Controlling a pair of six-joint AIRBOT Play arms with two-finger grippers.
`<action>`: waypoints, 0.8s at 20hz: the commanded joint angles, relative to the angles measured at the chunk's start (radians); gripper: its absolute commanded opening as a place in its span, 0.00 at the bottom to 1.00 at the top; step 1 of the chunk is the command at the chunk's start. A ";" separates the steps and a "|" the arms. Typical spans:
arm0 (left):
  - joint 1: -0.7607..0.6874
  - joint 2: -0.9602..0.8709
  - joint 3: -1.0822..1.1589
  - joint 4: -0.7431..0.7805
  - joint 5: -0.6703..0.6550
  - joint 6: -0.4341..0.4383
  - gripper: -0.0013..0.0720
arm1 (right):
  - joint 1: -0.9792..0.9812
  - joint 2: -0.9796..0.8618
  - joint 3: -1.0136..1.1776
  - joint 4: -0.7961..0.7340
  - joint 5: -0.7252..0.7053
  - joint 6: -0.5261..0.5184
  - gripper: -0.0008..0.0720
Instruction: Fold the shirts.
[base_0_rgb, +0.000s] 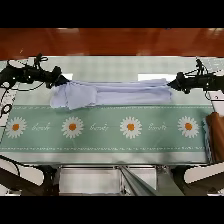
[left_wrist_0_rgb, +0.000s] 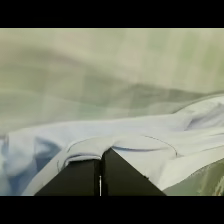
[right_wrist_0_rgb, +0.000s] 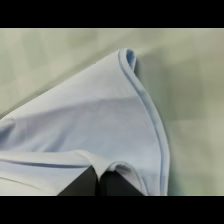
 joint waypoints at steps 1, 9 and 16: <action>-0.012 -0.048 0.043 -0.001 -0.005 0.000 0.05 | 0.001 -0.020 0.003 0.029 -0.023 -0.008 0.07; 0.084 0.052 0.107 0.108 -0.286 -0.061 0.71 | -0.145 -0.002 0.177 0.041 0.241 0.025 0.58; 0.161 0.633 -0.467 0.243 0.097 -0.060 0.71 | -0.336 0.082 0.035 -0.095 0.225 0.028 0.58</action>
